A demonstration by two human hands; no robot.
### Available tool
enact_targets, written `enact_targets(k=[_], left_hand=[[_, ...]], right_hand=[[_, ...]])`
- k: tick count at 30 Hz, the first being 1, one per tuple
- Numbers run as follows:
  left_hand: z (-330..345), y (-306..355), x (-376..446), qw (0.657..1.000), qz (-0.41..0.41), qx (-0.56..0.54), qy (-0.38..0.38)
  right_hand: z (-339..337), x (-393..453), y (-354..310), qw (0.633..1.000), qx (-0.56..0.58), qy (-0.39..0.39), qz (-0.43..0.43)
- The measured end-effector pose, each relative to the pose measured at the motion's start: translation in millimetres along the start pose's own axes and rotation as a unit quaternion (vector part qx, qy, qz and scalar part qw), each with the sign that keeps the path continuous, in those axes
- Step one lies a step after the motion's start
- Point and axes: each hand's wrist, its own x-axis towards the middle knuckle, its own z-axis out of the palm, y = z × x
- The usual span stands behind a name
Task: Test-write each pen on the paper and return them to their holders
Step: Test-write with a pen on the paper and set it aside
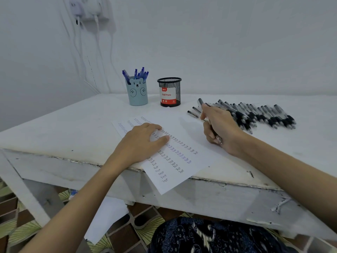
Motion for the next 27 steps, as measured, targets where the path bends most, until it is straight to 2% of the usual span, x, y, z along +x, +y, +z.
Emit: enact_targets(k=[5, 13, 18, 27], left_hand=[[0.1, -0.2, -0.3, 1.0, -0.001, -0.003, -0.004], [0.1, -0.6, 2.8, 1.0, 0.007, -0.015, -0.022], [-0.1, -0.2, 2.2, 1.0, 0.009, -0.017, -0.019], [1.1, -3.1, 3.2, 0.999, 0.013, -0.027, -0.02]], right_hand=[[-0.4, -1.3, -4.0, 0.999, -0.014, -0.017, 0.03], [-8.4, 4.8, -3.8, 0.986, 0.119, -0.049, 0.105], [-7.8, 2.9, -4.7, 0.985, 0.103, -0.076, 0.114], [-8.0, 7.7, -5.3, 0.988, 0.131, -0.033, 0.079]])
